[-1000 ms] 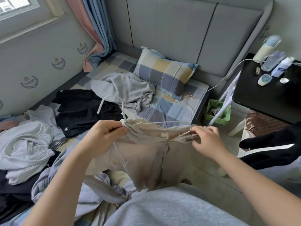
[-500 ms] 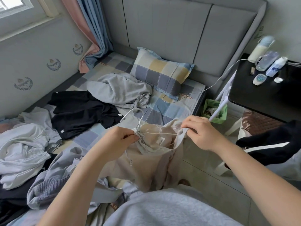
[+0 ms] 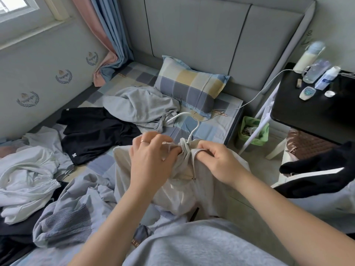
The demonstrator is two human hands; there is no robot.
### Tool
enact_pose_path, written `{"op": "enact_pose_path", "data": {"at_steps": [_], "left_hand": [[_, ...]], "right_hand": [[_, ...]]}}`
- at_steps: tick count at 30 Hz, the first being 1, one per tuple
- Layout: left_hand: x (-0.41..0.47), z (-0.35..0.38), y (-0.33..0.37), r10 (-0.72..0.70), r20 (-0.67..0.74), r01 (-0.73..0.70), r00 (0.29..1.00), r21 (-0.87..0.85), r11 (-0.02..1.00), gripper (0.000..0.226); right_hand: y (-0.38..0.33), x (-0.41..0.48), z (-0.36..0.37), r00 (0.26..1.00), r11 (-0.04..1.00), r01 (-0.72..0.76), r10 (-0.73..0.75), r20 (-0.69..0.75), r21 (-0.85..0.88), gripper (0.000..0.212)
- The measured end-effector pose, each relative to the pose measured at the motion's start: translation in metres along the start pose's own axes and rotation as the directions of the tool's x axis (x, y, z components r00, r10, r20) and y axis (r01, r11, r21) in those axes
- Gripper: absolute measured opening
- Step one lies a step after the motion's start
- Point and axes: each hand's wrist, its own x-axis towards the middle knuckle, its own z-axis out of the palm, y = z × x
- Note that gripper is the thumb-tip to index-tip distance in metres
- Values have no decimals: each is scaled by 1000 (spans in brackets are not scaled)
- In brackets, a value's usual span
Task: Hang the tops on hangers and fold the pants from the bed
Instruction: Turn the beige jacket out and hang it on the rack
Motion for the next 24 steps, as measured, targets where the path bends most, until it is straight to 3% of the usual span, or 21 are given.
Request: {"op": "enact_pose_path", "data": {"at_steps": [2, 4, 7, 9, 11, 13, 15, 16, 21, 24], "left_hand": [[-8, 5, 2, -20, -119, 12, 993, -68, 998, 30], [-14, 11, -1, -11, -125, -8, 992, -154, 988, 39], [-14, 17, -3, -98, 152, 145, 983, -333, 932, 35], [-10, 25, -5, -166, 231, 254, 959, -434, 865, 25], [-2, 26, -6, -291, 196, 351, 936, -540, 765, 30], [14, 20, -9, -457, 190, 454, 869, -676, 581, 23], [29, 13, -14, -540, 241, 495, 807, -775, 394, 14], [34, 9, -16, -551, 243, 494, 798, -788, 368, 13], [52, -6, -20, -499, 85, 379, 862, -762, 525, 12], [59, -13, -13, -442, -26, 276, 897, -748, 603, 16]], "right_hand": [[-2, 2, 0, 999, 1000, 10, -8, -53, 28, 30], [-3, 5, 1, 996, 998, 20, -15, -84, 56, 32], [-5, 8, 3, 995, 996, 34, -26, -98, 79, 28], [-6, 7, 4, 997, 995, 27, -20, -78, 98, 17], [-7, 5, 3, 1000, 983, -9, 13, -20, 186, 10], [-5, 5, -2, 997, 966, -58, 42, 69, 251, 25], [-6, 5, -7, 993, 978, -67, 45, 112, 199, 27], [-7, 7, -10, 994, 983, -54, 36, 102, 173, 27], [-8, 12, -21, 1000, 995, -9, 8, -8, -96, 26], [-13, 15, -29, 989, 955, -91, 119, 83, -282, 26]]}}
